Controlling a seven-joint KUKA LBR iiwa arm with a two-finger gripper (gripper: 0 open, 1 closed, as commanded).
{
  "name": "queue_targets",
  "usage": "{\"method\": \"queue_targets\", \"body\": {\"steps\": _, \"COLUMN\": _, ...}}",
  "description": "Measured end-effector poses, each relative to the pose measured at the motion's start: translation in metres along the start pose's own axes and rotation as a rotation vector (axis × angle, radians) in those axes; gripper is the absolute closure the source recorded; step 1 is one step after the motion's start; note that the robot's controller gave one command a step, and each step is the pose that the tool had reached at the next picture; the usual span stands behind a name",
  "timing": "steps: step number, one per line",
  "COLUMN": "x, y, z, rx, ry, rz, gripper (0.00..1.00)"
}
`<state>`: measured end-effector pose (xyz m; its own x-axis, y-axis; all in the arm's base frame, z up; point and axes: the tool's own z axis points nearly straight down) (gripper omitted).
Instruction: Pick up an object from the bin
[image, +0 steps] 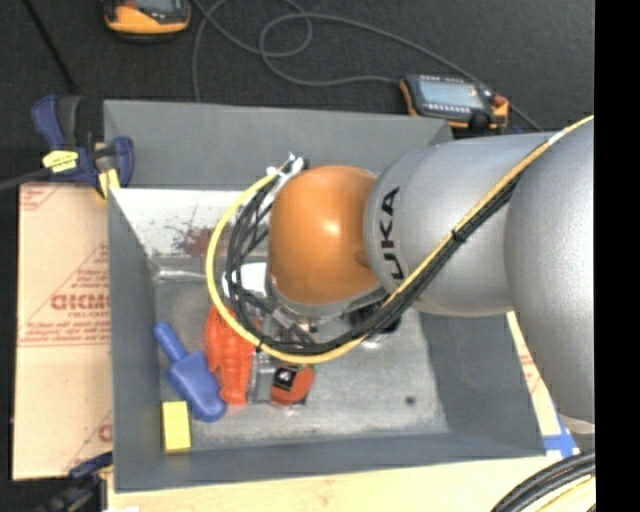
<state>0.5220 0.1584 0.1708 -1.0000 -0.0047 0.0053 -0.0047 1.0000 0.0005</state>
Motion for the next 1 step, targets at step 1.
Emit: {"method": "queue_targets", "body": {"steps": 1, "x": -0.0013, "y": -0.0008, "z": -0.0045, "rx": -0.001, "ry": -0.007, "rz": 0.004, "gripper": 0.0}}
